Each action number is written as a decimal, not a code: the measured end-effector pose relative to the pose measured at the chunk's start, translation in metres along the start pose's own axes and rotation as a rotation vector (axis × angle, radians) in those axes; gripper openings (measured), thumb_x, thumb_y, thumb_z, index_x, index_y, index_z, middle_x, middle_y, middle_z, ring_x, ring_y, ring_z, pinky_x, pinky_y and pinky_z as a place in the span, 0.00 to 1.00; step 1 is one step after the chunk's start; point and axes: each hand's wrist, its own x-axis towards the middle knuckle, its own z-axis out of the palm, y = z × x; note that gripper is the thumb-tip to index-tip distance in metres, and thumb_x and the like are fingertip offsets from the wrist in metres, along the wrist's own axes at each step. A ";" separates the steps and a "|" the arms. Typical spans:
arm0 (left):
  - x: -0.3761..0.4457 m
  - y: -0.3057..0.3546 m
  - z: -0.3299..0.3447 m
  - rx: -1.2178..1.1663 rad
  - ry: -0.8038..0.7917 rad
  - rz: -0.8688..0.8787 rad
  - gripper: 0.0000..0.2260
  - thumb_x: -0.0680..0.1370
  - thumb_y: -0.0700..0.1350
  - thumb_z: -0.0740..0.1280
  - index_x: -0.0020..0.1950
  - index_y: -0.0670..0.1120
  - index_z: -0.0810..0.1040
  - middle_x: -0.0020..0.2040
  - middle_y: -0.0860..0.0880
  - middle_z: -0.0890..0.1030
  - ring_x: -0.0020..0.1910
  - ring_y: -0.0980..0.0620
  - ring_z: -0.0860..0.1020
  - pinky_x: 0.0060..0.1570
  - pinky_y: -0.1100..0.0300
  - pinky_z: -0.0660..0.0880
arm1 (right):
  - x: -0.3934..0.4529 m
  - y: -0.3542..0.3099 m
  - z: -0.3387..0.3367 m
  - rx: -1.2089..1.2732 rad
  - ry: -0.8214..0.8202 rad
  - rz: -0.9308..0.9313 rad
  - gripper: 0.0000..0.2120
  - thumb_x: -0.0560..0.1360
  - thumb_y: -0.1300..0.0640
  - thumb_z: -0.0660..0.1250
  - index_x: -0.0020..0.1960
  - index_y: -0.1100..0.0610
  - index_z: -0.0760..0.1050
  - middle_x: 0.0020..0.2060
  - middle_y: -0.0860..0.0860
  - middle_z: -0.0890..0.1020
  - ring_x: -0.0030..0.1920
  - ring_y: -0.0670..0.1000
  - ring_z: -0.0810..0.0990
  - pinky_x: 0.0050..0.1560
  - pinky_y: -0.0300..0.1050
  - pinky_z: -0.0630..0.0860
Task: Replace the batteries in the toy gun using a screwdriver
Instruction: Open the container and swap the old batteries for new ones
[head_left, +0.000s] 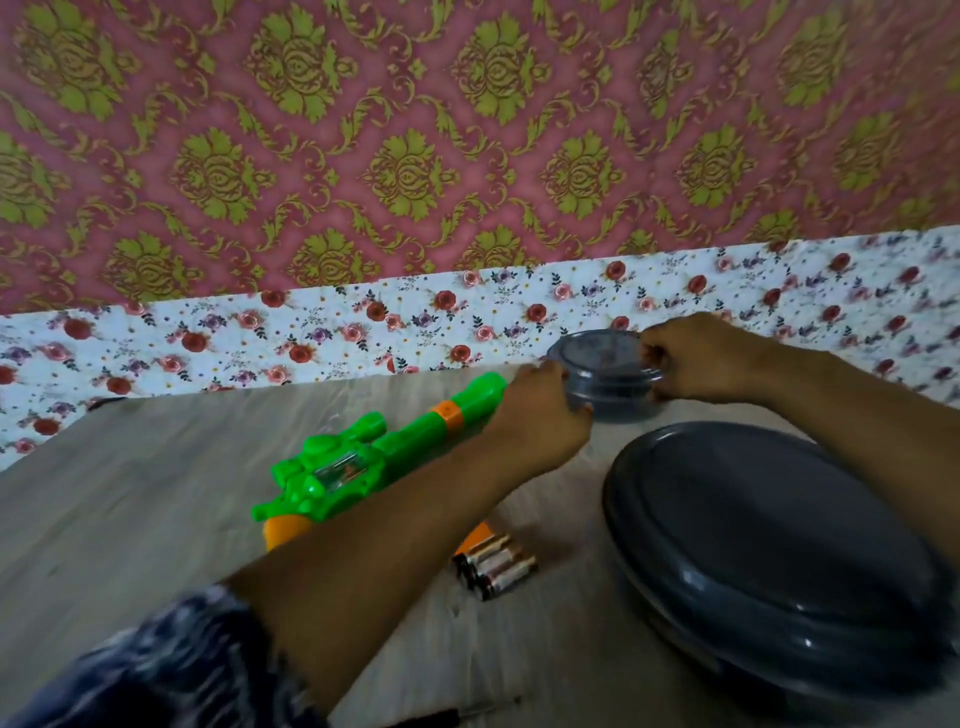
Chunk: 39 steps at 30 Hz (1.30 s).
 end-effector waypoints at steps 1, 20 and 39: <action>0.015 0.000 0.011 0.042 -0.025 -0.010 0.18 0.76 0.45 0.61 0.64 0.38 0.69 0.61 0.38 0.74 0.61 0.39 0.71 0.57 0.52 0.70 | 0.009 0.009 0.008 -0.020 -0.002 0.008 0.11 0.67 0.58 0.73 0.40 0.52 0.70 0.44 0.54 0.77 0.42 0.52 0.74 0.40 0.42 0.68; 0.062 -0.020 0.027 0.204 0.027 0.138 0.23 0.75 0.42 0.66 0.69 0.49 0.69 0.65 0.41 0.71 0.65 0.41 0.69 0.61 0.45 0.72 | 0.032 0.003 0.018 -0.382 0.055 -0.221 0.20 0.73 0.64 0.63 0.64 0.59 0.67 0.59 0.57 0.73 0.58 0.56 0.71 0.49 0.46 0.72; -0.194 -0.099 -0.130 -0.136 0.507 0.019 0.48 0.58 0.62 0.72 0.73 0.59 0.52 0.74 0.51 0.60 0.71 0.54 0.63 0.69 0.53 0.65 | -0.097 -0.199 -0.030 -0.222 0.408 -0.720 0.19 0.61 0.62 0.74 0.48 0.58 0.69 0.44 0.55 0.76 0.45 0.56 0.75 0.28 0.45 0.70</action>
